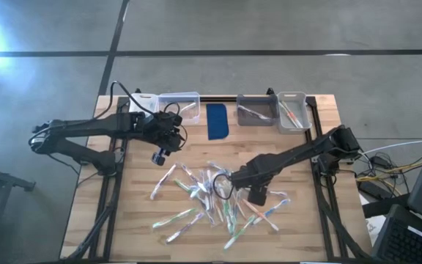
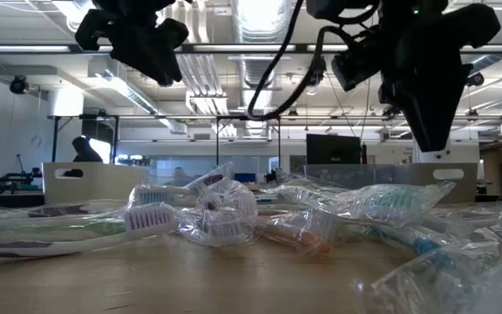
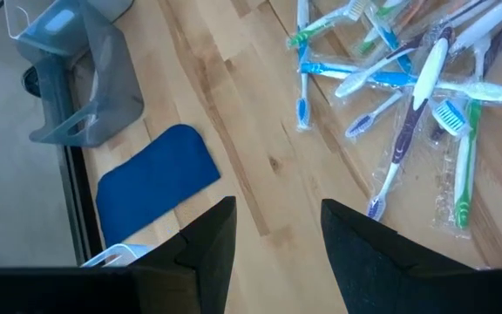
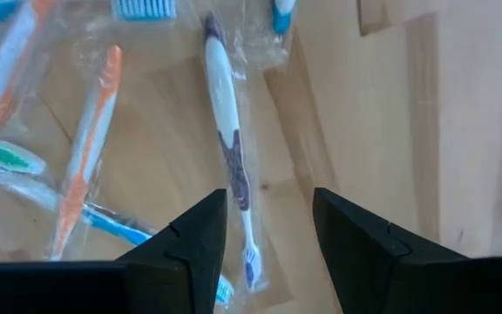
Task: Pick & Place Toothbrushes
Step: Put the purple toothbrush into the black bin
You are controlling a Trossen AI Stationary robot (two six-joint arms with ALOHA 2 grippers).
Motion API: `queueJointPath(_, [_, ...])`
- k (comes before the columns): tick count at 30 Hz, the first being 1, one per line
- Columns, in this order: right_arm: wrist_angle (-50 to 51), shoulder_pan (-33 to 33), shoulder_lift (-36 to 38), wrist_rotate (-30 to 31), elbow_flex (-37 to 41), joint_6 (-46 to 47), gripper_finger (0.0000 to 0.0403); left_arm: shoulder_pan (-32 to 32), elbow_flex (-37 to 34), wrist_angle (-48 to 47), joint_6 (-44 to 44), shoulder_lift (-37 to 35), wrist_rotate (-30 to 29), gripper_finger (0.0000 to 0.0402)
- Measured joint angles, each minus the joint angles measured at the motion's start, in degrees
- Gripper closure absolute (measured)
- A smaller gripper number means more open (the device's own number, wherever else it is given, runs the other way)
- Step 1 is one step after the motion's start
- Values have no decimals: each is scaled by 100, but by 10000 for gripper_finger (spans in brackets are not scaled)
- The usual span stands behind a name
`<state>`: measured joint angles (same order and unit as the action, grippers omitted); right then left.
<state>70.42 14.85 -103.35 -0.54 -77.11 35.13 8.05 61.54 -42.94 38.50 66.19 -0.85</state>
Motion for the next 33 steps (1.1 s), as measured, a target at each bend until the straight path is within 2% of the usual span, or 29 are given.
queueJointPath(13, [-491,28,9,-432,765,156,219,0,0,4,2,0,-2,227])
queueJointPath(21, [-1129,28,9,-729,1295,367,240,0,0,4,5,0,-2,227])
queueJointPath(33, [-2229,26,48,-735,1974,354,276,0,0,9,31,0,-2,227])
